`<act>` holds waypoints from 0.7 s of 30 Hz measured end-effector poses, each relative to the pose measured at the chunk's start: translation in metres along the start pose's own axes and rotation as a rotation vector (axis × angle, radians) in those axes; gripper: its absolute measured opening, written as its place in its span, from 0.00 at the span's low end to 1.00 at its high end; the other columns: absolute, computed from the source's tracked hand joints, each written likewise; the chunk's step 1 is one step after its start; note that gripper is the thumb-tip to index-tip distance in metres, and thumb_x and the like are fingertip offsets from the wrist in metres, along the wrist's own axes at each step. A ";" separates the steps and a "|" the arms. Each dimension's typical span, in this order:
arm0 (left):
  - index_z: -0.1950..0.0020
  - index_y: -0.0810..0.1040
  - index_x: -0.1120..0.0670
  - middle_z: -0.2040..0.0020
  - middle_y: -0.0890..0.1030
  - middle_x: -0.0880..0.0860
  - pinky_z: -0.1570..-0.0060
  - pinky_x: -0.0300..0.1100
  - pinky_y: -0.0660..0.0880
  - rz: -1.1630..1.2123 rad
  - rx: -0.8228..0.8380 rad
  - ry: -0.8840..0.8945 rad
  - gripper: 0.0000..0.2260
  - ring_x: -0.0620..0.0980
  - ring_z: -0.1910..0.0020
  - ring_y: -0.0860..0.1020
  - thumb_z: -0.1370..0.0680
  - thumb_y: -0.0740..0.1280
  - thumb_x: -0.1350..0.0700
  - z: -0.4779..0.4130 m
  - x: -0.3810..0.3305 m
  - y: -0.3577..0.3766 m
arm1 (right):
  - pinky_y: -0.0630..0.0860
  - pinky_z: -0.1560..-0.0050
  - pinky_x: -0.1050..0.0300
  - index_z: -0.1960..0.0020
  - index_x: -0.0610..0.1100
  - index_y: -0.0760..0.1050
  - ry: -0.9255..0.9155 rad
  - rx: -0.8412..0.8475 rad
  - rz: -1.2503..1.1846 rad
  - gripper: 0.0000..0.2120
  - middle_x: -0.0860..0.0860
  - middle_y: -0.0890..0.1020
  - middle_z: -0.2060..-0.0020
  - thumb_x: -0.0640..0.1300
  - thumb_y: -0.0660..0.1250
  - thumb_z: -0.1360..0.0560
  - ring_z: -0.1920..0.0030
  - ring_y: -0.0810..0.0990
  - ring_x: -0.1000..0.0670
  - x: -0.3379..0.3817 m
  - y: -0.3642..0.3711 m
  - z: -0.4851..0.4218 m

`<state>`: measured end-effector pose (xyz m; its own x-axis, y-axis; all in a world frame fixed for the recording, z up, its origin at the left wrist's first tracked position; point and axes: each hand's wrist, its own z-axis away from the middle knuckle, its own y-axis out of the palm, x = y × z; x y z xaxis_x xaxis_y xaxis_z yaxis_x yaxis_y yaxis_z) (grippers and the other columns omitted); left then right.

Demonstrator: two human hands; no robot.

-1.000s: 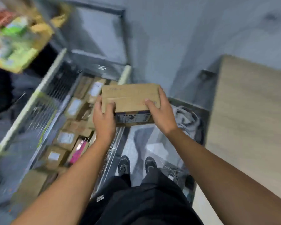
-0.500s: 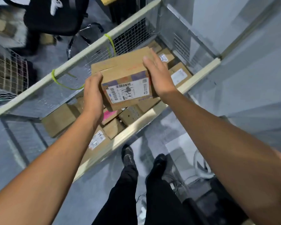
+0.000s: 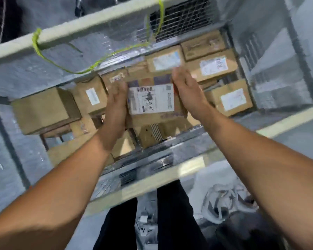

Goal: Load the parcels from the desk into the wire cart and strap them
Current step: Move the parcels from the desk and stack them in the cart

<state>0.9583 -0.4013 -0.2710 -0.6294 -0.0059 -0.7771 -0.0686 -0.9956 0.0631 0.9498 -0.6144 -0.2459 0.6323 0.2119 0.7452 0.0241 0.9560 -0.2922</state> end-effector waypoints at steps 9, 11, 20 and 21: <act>0.28 0.69 0.53 0.33 0.80 0.54 0.32 0.63 0.73 0.079 -0.442 -0.283 0.48 0.56 0.35 0.80 0.36 0.68 0.22 -0.041 0.102 -0.035 | 0.70 0.26 0.40 0.24 0.53 0.71 0.075 0.264 0.014 0.44 0.47 0.77 0.29 0.79 0.66 0.32 0.28 0.76 0.46 -0.085 0.062 -0.072; 0.28 0.67 0.53 0.35 0.81 0.55 0.34 0.63 0.75 0.140 -0.446 -0.275 0.51 0.56 0.37 0.82 0.39 0.70 0.21 -0.057 0.102 -0.043 | 0.70 0.26 0.40 0.25 0.54 0.71 0.015 0.250 0.048 0.37 0.48 0.76 0.29 0.72 0.66 0.27 0.27 0.74 0.46 -0.084 0.073 -0.091; 0.45 0.76 0.48 0.45 0.83 0.50 0.37 0.53 0.76 -0.199 -0.462 -0.150 0.24 0.56 0.42 0.81 0.27 0.63 0.29 -0.206 0.077 -0.037 | 0.59 0.33 0.54 0.43 0.56 0.78 -0.223 -0.086 0.423 0.15 0.54 0.76 0.40 0.65 0.62 0.19 0.32 0.62 0.51 -0.082 0.095 -0.217; 0.43 0.77 0.49 0.43 0.83 0.53 0.37 0.54 0.76 -0.250 -0.491 -0.148 0.25 0.59 0.42 0.81 0.26 0.62 0.30 -0.218 0.077 -0.037 | 0.58 0.30 0.53 0.39 0.52 0.78 -0.236 -0.106 0.519 0.20 0.48 0.74 0.35 0.65 0.61 0.19 0.28 0.60 0.46 -0.081 0.099 -0.227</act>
<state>1.0811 -0.3856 -0.4698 -0.7446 0.2135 -0.6324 0.1160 -0.8916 -0.4377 1.0766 -0.5833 -0.4713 0.3924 0.6990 0.5979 -0.1581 0.6916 -0.7048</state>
